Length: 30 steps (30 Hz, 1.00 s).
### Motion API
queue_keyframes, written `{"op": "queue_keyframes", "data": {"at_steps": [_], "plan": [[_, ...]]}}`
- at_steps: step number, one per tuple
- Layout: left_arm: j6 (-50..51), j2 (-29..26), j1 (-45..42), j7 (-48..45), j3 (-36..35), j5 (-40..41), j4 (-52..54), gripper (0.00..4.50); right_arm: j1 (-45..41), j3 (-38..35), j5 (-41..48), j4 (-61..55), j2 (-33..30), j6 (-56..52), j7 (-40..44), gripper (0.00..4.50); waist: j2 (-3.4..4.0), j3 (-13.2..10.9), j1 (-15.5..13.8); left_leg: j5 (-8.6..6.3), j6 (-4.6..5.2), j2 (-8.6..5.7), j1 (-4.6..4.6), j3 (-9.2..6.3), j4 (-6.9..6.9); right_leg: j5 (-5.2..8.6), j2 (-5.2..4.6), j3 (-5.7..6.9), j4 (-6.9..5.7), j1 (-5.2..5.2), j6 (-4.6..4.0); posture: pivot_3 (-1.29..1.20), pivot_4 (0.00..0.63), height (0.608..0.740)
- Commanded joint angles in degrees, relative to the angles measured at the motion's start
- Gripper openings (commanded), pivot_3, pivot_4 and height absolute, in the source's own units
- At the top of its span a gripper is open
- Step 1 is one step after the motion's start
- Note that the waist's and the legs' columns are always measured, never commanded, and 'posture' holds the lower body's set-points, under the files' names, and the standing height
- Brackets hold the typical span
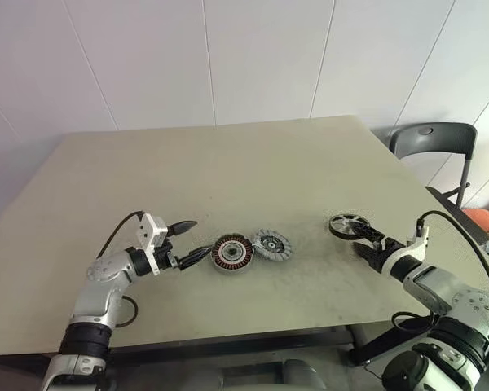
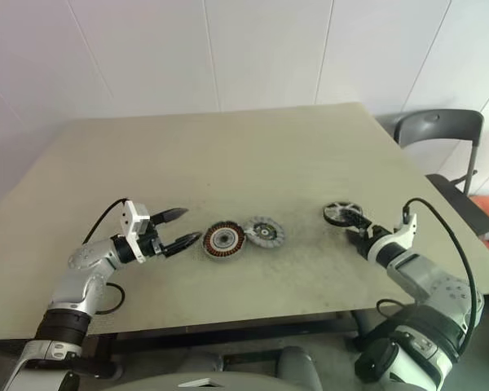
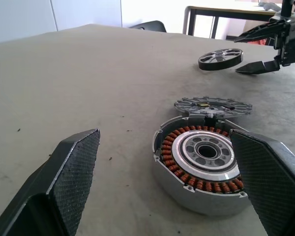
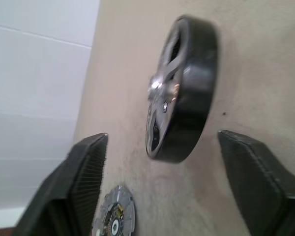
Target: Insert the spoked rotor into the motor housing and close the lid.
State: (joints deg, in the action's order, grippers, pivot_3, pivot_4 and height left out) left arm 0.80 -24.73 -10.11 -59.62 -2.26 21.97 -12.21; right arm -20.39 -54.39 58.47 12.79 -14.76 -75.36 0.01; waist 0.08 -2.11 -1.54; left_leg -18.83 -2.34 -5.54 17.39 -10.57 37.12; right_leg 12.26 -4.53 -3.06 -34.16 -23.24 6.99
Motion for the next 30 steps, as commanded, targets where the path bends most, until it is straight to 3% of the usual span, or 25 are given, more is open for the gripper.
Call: {"op": "queue_keyframes", "data": {"at_steps": [1, 6, 8, 14, 18, 23, 30], "plan": [[0.4, -0.6, 0.1, 1.2, -1.4, 0.9, 4.0, 4.5, -1.1, 0.4, 0.9, 1.2, 0.5, 2.5, -1.7, 2.43, 0.09, 0.0, 0.2, 0.0, 0.0, 0.01, 0.01, 0.0, -0.01, 0.0, 0.0, 0.0, 0.0, -0.01, 0.0, 0.0, 0.0, 0.74], [-0.5, -0.3, 0.1, 1.8, -1.1, 0.2, 3.1, 4.5, -1.2, 1.8, 2.5, 2.5, 0.2, 3.4, -0.9, 0.78, 0.18, 0.0, 1.0, 0.0, 0.0, 0.02, 0.01, 0.02, -0.02, 0.01, 0.01, 0.01, 0.02, 0.01, 0.0, 0.0, 0.0, 0.74], [-1.1, 0.0, 0.0, 1.9, -0.9, -0.2, 2.1, 4.5, -1.0, 2.5, 4.5, 2.4, 0.3, 2.7, 0.1, 0.4, 0.19, 0.0, 1.0, -0.01, 0.03, 0.02, 0.0, 0.06, -0.02, 0.01, 0.0, -0.01, 0.03, 0.01, 0.0, 0.0, 0.0, 0.74], [-1.6, 0.7, -1.1, 2.8, -0.3, -0.9, 0.9, 4.5, -0.3, 5.8, 14.7, -1.4, 1.4, -4.5, 4.8, 0.4, 0.44, -0.2, 1.2, -0.02, 0.04, 0.08, 0.11, 0.06, -0.12, -0.01, 0.04, 0.0, 0.0, -0.22, 0.01, 0.0, 0.0, 0.74], [-0.1, 0.3, -1.5, 3.1, -0.7, -0.3, 2.1, 4.5, -0.1, 11.8, 18.4, -3.9, 2.4, -8.1, 8.2, 0.4, 0.56, -0.2, 1.1, -0.04, 0.07, 0.09, 0.14, 0.05, -0.13, -0.01, 0.04, 0.0, 0.02, -0.25, 0.02, 0.0, 0.0, 0.74], [3.9, -2.0, -1.4, 4.0, -2.0, 1.4, 6.4, 4.5, -3.2, 23.3, 17.8, -6.4, 4.6, -9.2, 12.7, 0.4, 0.61, -0.2, 1.3, -0.05, 0.08, 0.09, 0.18, 0.06, -0.13, -0.01, 0.03, 0.0, 0.02, -0.3, 0.02, 0.0, 0.0, 0.74], [7.7, -4.0, -1.0, 5.4, -3.4, 2.5, 9.9, 4.5, -9.2, 35.4, 10.7, 0.6, 7.6, -5.4, 19.8, 0.4, 0.63, -0.3, 2.0, -0.05, 0.07, 0.08, 0.21, 0.04, -0.15, -0.02, 0.04, 0.02, 0.02, -0.34, 0.02, 0.0, 0.0, 0.74]]}}
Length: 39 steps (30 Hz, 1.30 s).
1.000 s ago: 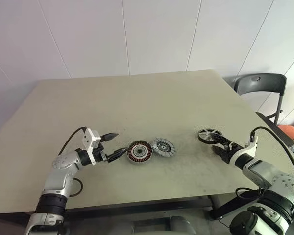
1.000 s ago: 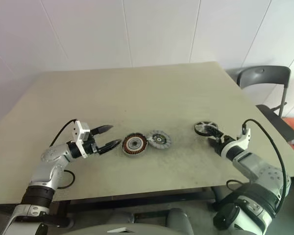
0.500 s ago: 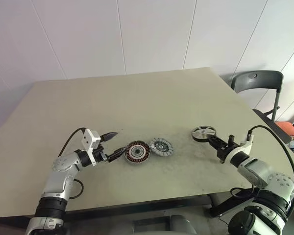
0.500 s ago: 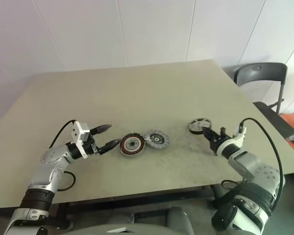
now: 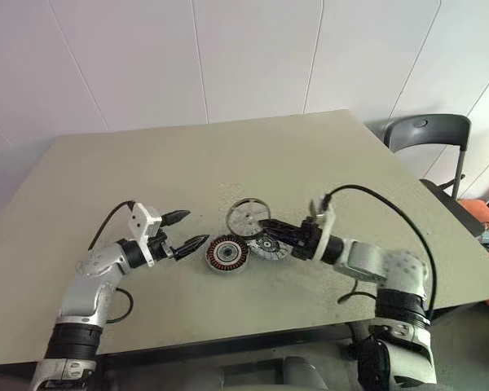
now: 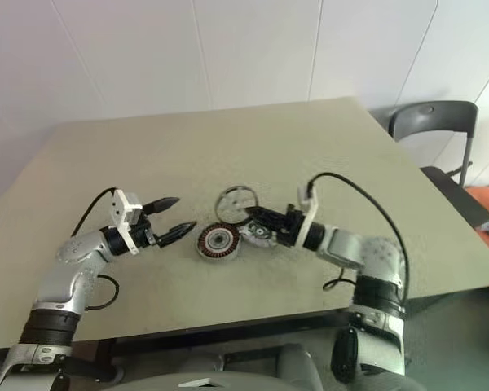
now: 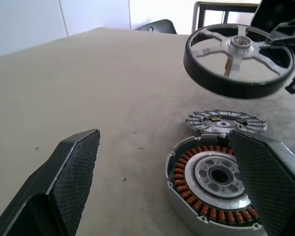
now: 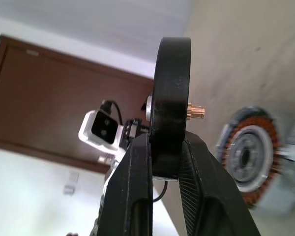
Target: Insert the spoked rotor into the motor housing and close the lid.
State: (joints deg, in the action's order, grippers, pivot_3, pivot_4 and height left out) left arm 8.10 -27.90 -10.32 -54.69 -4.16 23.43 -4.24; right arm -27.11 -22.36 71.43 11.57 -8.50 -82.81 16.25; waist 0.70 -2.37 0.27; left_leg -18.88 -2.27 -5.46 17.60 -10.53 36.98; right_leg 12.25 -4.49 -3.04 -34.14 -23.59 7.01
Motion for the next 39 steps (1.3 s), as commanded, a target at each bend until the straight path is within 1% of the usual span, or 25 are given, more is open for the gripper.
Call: {"op": "queue_keyframes", "data": {"at_steps": [1, 5, 8, 9, 15, 18, 22, 29, 35, 39], "plan": [[0.2, -0.9, -0.7, 0.4, -1.6, 0.9, 1.6, 4.5, -3.1, 4.8, -3.3, 2.8, 1.8, 2.5, 4.4, 0.4, 0.0, 0.0, 0.3, 0.0, 0.0, 0.0, 0.0, 0.0, 0.0, -0.01, 0.0, 0.0, 0.0, -0.02, -0.01, 0.0, 0.0, 0.74], [-1.1, -1.6, 0.2, 0.3, -2.8, 0.8, 0.6, 4.5, -3.1, 8.0, -5.4, 3.8, 3.5, 2.2, 6.1, 0.4, -0.01, 0.0, 0.5, -0.01, 0.0, -0.01, 0.18, -0.01, -0.01, -0.15, 0.0, -0.01, -0.04, -0.24, -0.18, 0.0, 0.0, 0.74], [-1.7, -1.7, 1.8, 0.2, -3.3, 0.7, 1.0, 4.5, -2.4, 8.8, -6.9, 4.3, 4.1, 2.5, 6.3, 0.4, -0.01, 0.0, 0.5, 0.01, -0.04, 0.0, 0.67, -0.04, 0.04, -0.25, -0.01, -0.01, -0.17, -0.9, -0.27, 0.0, 0.0, 0.74], [-1.7, -1.7, 2.2, 0.2, -3.5, 0.7, 1.3, 4.5, -2.3, 8.8, -7.2, 4.5, 4.3, 2.5, 6.4, 0.4, -0.01, 0.0, 0.5, 0.01, -0.04, 0.0, 0.73, -0.04, 0.04, -0.26, -0.01, -0.01, -0.19, -0.98, -0.28, 0.0, 0.0, 0.74], [-1.2, -1.5, 6.1, 1.4, -3.6, 1.3, 6.1, 4.5, -1.7, 8.7, -7.6, 4.4, 5.3, 1.1, 6.7, 0.4, -0.01, 0.0, 0.5, 0.0, -0.03, 0.0, 0.78, -0.03, 0.03, -0.29, -0.04, -0.03, -0.13, -1.02, -0.29, 0.0, 0.0, 0.74], [-1.6, -1.7, 7.1, 1.5, -3.8, 1.5, 6.8, 4.5, -1.5, 7.7, -8.0, 4.8, 4.9, 1.7, 6.5, 0.4, -0.01, 0.0, 0.4, 0.0, -0.03, 0.0, 0.75, 0.06, 0.04, -0.29, -0.03, 0.0, -0.16, -0.99, -0.3, 0.0, 0.0, 0.74], [-3.7, -1.7, 7.8, 0.2, -4.2, 1.4, 4.5, 4.5, -0.6, 7.0, -8.0, 4.4, 4.5, 1.4, 6.1, 0.4, 0.0, 0.0, 0.5, 0.0, -0.03, 0.0, 0.73, 0.1, 0.06, -0.3, -0.03, 0.0, -0.16, -0.97, -0.3, 0.0, 0.0, 0.74], [-10.4, -2.0, 5.2, -4.0, -5.2, 0.6, -7.1, 4.5, 1.3, 4.8, -7.5, 3.5, 4.6, 0.5, 4.5, 0.4, 0.0, 0.0, 0.5, 0.0, -0.03, 0.0, 0.73, 0.12, 0.07, -0.3, -0.02, 0.0, -0.15, -0.97, -0.3, 0.0, 0.0, 0.74], [-11.5, 0.9, 3.9, -2.0, -2.5, -1.5, -7.3, 4.5, 1.8, 4.3, -7.2, 2.6, 5.8, -1.0, 3.5, 0.4, -0.03, 0.1, 0.5, 0.0, -0.03, 0.0, 0.73, 0.11, 0.1, -0.32, -0.03, -0.01, -0.15, -0.95, -0.28, 0.0, 0.0, 0.74], [-10.6, 1.1, 3.7, -1.0, -2.1, -1.8, -6.1, 4.5, 1.9, 4.0, -7.1, 2.7, 6.6, -1.7, 3.0, 0.4, -0.04, 0.1, 0.6, 0.0, -0.03, 0.0, 0.73, 0.11, 0.1, -0.34, -0.03, -0.01, -0.16, -0.96, -0.28, 0.0, 0.0, 0.74]]}}
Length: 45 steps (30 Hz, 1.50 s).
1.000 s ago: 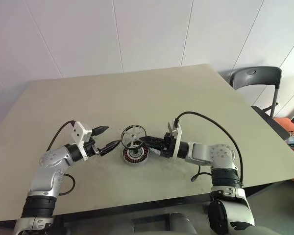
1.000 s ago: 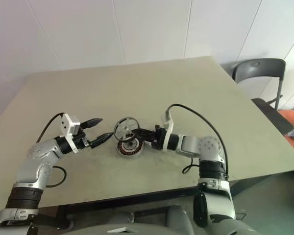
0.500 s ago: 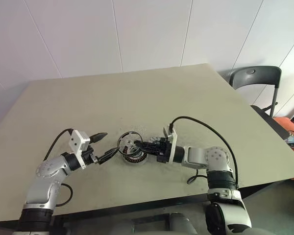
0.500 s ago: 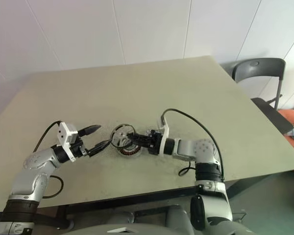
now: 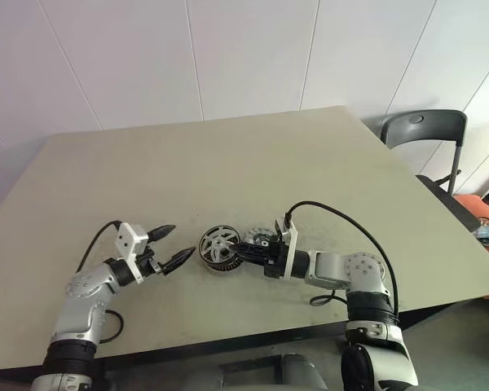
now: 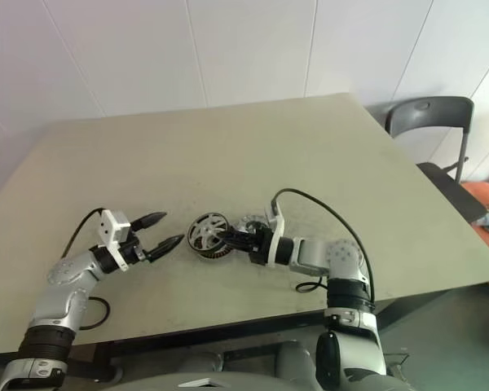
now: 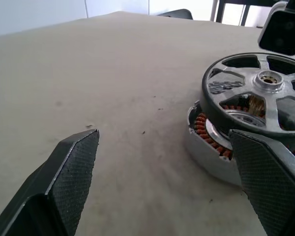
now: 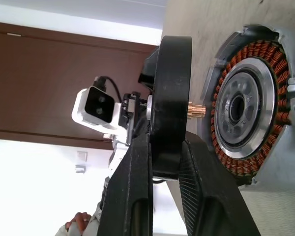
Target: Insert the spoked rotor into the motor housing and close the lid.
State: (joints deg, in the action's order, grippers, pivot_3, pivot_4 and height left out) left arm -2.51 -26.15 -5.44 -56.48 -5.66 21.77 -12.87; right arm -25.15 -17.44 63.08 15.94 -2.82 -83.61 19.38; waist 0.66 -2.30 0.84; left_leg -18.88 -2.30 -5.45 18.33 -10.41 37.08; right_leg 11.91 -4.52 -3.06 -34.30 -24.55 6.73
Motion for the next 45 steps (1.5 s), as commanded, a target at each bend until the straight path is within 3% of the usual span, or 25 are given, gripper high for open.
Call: {"op": "queue_keyframes", "data": {"at_steps": [1, 19, 25, 37, 45], "plan": [[0.3, -0.7, -1.2, 0.9, -0.6, 0.0, 2.8, 4.5, 0.1, -1.0, 1.3, -1.6, 1.0, -1.1, -0.2, 0.4, 0.0, 0.0, 0.0, 0.0, 0.0, 0.0, 0.0, -0.01, 0.0, 0.0, 0.0, 0.0, -0.01, 0.0, -0.01, 0.0, 0.0, 0.74], [11.1, -4.0, 4.1, 5.1, -2.9, 4.2, 19.8, 4.5, 0.3, -3.7, 0.0, 0.3, 2.7, -1.8, -2.5, 0.4, 0.02, 0.0, 0.1, 0.0, 0.0, 0.01, -0.02, 0.01, 0.03, -0.02, 0.01, 0.0, -0.03, 0.02, -0.01, 0.0, 0.0, 0.74], [6.0, -5.6, 3.5, 0.0, -5.5, 4.6, 10.7, 4.5, -0.1, -4.5, -0.8, 1.9, 3.0, -1.7, -3.1, 2.29, 0.06, 0.0, 0.1, 0.0, 0.0, 0.01, -0.06, 0.02, 0.03, -0.03, 0.03, 0.0, -0.06, 0.02, -0.03, 0.0, 0.0, 0.74], [-8.9, -2.6, -4.9, -6.9, -4.2, 0.5, -14.5, 4.5, -1.4, -4.6, -1.6, 1.0, 2.2, -3.1, -4.0, 2.29, 0.0, 0.1, 0.0, 0.01, -0.01, 0.01, -0.1, 0.06, 0.06, -0.06, 0.02, 0.01, -0.05, 0.07, -0.03, 0.0, 0.0, 0.74], [-13.7, 0.7, -5.1, -6.2, -2.7, -2.0, -17.4, 4.5, -5.0, -4.2, -3.4, -0.9, -0.1, -8.5, -7.6, 2.29, -0.03, 0.1, 0.0, 0.01, -0.01, 0.02, -0.09, 0.05, 0.08, -0.1, 0.0, 0.0, -0.07, 0.05, -0.04, 0.0, 0.0, 0.74]]}}
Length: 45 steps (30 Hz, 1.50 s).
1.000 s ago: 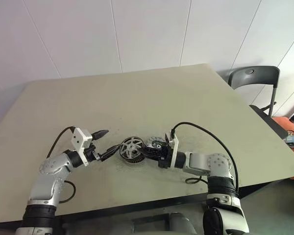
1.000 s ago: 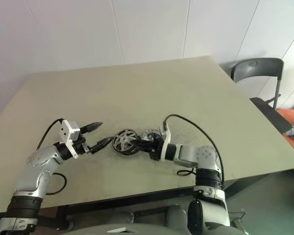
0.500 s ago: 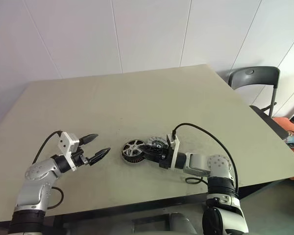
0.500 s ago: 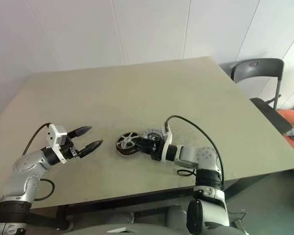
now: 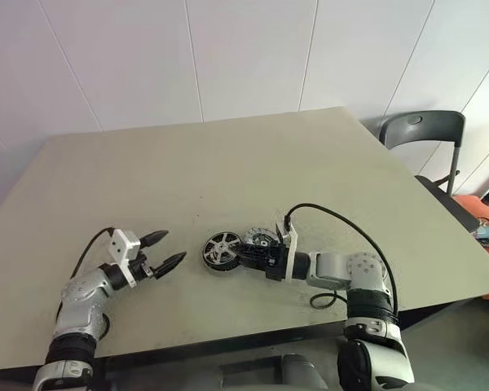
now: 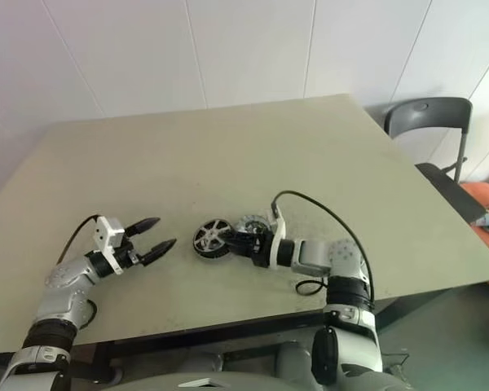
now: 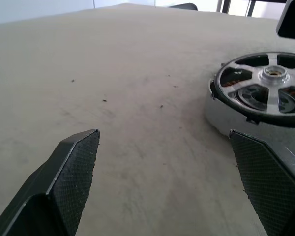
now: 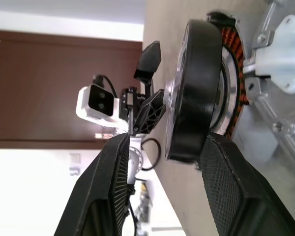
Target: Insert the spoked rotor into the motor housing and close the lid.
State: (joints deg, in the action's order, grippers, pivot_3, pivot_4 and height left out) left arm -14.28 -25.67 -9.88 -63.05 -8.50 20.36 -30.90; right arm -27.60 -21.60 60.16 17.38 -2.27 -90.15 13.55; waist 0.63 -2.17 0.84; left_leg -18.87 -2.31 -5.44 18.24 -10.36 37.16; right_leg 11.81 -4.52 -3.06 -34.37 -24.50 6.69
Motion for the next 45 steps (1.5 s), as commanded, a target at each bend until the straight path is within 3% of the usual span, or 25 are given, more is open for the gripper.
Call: {"op": "queue_keyframes", "data": {"at_steps": [1, 8, 18, 25, 29, 35, 39, 43, 45], "plan": [[-2.0, 0.5, -0.5, 0.5, 0.3, -0.7, 0.9, 4.5, -3.3, 0.0, -0.2, -2.4, -0.8, -2.2, -2.4, 2.29, 0.0, 0.0, 0.0, 0.0, 0.0, 0.0, 0.0, 0.0, 0.01, -0.01, 0.0, 0.0, -0.02, 0.0, -0.01, 0.0, 0.0, 0.74], [-1.3, 0.7, 1.9, 1.1, 0.2, -0.3, 4.9, 4.5, -7.6, -1.8, 3.5, -1.9, -2.9, -2.4, -7.5, 2.29, 0.0, 0.0, 0.0, 0.01, -0.01, 0.01, 0.0, 0.0, 0.03, -0.06, 0.0, -0.01, -0.03, -0.02, 0.0, 0.0, 0.0, 0.74], [0.3, -1.1, 3.8, 0.1, -0.6, 1.5, 8.3, 4.5, -6.3, 3.7, 11.5, -4.4, -9.5, -2.4, -12.2, 2.29, 0.0, 0.0, 0.0, 0.01, -0.01, 0.01, 0.04, 0.02, 0.02, -0.06, -0.01, 0.0, 0.01, -0.04, 0.0, 0.0, 0.0, 0.74], [5.2, -0.9, 4.3, 2.9, 0.6, 1.4, 15.5, 4.5, -6.0, 12.4, 12.0, -10.7, -15.8, -2.4, -6.1, 2.29, -0.02, 0.0, -0.1, 0.01, -0.01, 0.02, 0.04, 0.06, 0.04, -0.07, -0.01, -0.01, 0.02, -0.02, 0.01, 0.0, 0.0, 0.74], [10.1, -0.7, 2.6, 5.9, 1.8, 0.9, 20.2, 4.5, -6.8, 21.5, 4.5, -17.7, -22.8, 0.5, 1.8, 2.29, -0.03, 0.0, -0.1, 0.01, -0.01, 0.02, 0.03, 0.1, 0.11, -0.07, -0.01, 0.0, 0.04, 0.04, 0.03, 0.0, 0.0, 0.74], [19.2, 0.6, -1.4, 12.2, 4.8, 0.1, 27.9, 4.5, -9.3, 21.7, -1.2, -19.0, -19.3, 13.8, 9.5, 2.29, -0.13, 0.1, 0.0, 0.01, 0.0, 0.11, -0.04, 0.31, 0.18, -0.21, -0.01, 0.0, 0.05, 0.06, 0.11, 0.0, 0.0, 0.74], [24.1, -1.9, -5.1, 12.1, 3.2, 2.4, 28.7, 4.5, -6.5, 35.8, -18.6, -24.0, -20.6, 33.6, 16.0, 1.38, -0.16, 0.1, 0.1, 0.01, -0.01, 0.12, -0.04, 0.34, 0.16, -0.22, 0.0, 0.01, 0.06, 0.03, 0.12, 0.0, 0.0, 0.74], [26.5, -4.1, -6.1, 11.1, 1.6, 4.6, 28.9, 4.5, -5.2, 41.6, -30.3, -19.8, -18.5, 46.2, 16.7, 0.02, -0.17, 0.1, 0.1, 0.01, -0.01, 0.13, -0.03, 0.43, 0.15, -0.23, -0.04, 0.01, 0.07, -0.02, 0.11, 0.0, 0.0, 0.74], [26.1, -4.4, -5.5, 10.4, 1.0, 5.2, 28.5, 4.5, -5.0, 43.1, -33.6, -17.5, -17.6, 48.6, 17.3, 0.02, -0.17, 0.1, 0.0, 0.01, -0.01, 0.12, -0.03, 0.45, 0.15, -0.27, -0.05, 0.0, 0.08, -0.04, 0.05, 0.0, 0.0, 0.74]]}}
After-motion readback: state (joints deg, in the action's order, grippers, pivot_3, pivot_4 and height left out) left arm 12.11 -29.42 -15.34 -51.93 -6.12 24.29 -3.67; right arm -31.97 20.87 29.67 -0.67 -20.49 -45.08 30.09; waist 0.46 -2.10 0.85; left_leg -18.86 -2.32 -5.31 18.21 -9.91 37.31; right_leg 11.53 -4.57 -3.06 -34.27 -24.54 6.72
